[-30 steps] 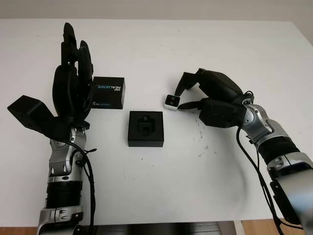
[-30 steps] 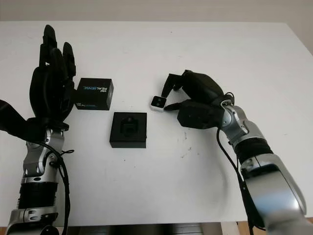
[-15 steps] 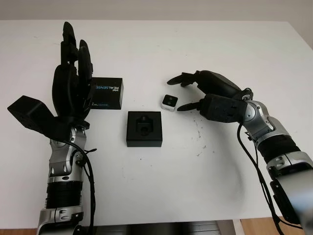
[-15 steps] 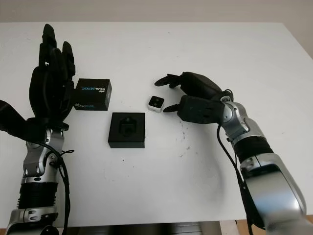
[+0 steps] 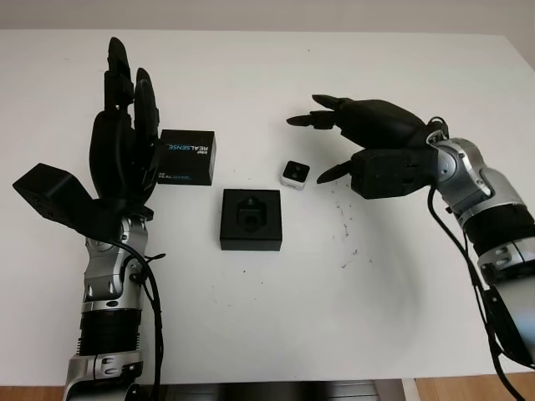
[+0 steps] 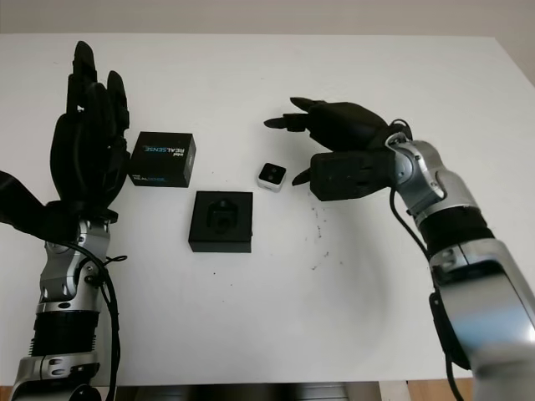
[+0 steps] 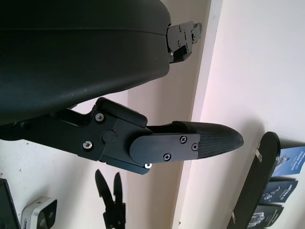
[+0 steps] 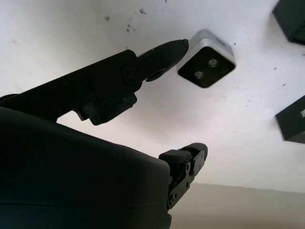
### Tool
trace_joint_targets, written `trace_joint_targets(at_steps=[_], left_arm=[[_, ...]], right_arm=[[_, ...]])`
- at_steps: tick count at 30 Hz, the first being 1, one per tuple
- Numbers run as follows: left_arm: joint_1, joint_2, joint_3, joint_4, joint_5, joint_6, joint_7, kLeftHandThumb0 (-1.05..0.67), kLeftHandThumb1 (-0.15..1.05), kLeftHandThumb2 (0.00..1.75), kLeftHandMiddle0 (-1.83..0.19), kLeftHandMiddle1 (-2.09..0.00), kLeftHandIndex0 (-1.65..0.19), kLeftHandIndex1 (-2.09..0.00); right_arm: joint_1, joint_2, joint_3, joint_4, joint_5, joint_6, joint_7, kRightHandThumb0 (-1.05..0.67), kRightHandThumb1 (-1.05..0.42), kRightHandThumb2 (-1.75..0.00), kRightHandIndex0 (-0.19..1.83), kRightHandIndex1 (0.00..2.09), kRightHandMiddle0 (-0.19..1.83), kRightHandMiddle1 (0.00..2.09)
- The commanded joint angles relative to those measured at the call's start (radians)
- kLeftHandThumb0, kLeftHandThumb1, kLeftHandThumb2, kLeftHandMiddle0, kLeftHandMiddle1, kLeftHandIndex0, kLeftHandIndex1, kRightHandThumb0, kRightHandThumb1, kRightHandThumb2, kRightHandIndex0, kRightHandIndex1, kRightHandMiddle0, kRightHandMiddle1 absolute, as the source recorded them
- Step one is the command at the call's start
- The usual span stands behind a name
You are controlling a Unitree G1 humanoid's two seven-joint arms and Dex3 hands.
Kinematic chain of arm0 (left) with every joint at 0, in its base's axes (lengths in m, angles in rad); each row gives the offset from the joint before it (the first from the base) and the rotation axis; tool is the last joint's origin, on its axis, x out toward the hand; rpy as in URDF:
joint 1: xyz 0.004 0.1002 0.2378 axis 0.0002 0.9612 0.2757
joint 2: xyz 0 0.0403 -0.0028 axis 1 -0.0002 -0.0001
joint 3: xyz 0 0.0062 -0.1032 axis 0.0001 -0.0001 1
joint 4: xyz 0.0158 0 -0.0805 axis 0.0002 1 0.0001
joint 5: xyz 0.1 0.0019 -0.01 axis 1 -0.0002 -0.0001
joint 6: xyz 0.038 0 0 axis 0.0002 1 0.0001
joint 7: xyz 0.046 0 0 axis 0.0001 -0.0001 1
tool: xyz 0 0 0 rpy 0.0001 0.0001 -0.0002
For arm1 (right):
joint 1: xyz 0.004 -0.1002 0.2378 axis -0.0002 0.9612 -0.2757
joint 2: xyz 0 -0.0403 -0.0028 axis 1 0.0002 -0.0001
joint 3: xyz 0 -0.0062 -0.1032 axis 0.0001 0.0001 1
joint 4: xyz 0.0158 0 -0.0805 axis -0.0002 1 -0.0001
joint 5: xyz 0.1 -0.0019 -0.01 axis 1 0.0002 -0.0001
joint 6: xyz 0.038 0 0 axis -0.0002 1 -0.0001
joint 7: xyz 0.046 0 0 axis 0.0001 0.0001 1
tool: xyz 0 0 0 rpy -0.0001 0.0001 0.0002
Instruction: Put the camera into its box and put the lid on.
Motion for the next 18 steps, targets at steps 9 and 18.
trace_joint_targets(at_steps=[9, 18], left_arm=[[0.006, -0.007, 0.001, 0.002, -0.002, -0.021, -0.005, -0.73, 1.05, 0.45, 0.19, 0.0, 0.19, 0.0], [0.004, -0.007, 0.0, 0.011, -0.001, -0.028, -0.008, -0.73, 1.05, 0.46, 0.19, 0.0, 0.19, 0.0]], right_arm=[[-0.063, -0.003, 0.094, 0.097, -0.128, -0.092, -0.167, -0.35, -0.8, -0.05, 0.17, 0.1, 0.48, 0.15], [-0.087, 0.007, 0.138, 0.14, -0.162, -0.113, -0.213, -0.33, -0.81, -0.06, 0.19, 0.08, 0.53, 0.14]])
